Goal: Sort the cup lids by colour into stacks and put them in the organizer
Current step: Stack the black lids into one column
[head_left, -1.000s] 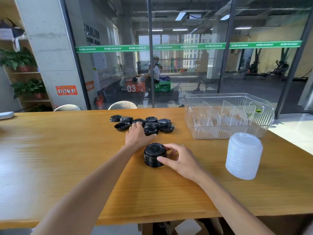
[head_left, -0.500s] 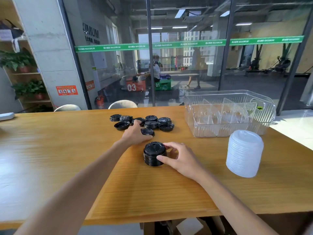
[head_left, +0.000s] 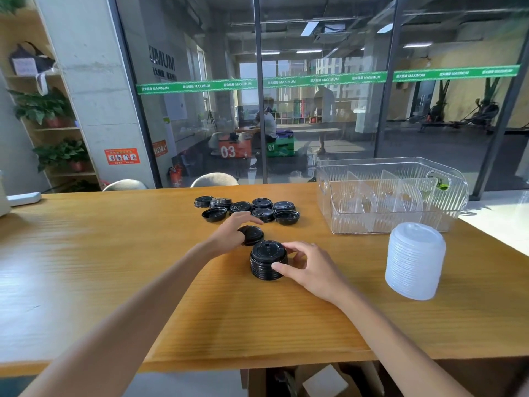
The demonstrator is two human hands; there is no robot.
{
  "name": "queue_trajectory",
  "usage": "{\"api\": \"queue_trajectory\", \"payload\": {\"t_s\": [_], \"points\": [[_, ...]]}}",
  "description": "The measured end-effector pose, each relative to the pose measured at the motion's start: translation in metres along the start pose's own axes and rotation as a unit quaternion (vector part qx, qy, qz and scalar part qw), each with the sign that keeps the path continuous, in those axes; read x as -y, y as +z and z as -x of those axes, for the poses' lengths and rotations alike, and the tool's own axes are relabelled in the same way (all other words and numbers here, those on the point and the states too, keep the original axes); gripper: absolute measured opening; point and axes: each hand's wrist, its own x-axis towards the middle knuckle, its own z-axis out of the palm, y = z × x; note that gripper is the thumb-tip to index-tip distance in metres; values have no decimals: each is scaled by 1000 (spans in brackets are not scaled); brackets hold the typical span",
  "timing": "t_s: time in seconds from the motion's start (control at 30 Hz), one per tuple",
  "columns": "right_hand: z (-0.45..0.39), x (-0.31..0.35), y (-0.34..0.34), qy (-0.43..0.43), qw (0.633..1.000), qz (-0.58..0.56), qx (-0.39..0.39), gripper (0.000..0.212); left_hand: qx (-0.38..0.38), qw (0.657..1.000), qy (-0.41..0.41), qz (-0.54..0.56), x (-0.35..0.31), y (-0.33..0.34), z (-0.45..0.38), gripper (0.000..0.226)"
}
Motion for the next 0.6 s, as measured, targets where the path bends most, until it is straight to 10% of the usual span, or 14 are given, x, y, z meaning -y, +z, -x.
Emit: {"api": "queue_trajectory", "payload": {"t_s": [0.1, 0.2, 0.6], "points": [[0, -1, 0, 7, 1000, -4, 3, 67, -81, 992, -44, -85, -5, 9, -2, 42], [0, -2, 0, 5, 1000, -1, 4, 67, -91, 980, -67, -162, -9, 18, -3, 77], [-3, -5, 2, 2, 1000, -1, -2, 63, -109, 993, -19, -30, 12, 26, 8, 78]]}}
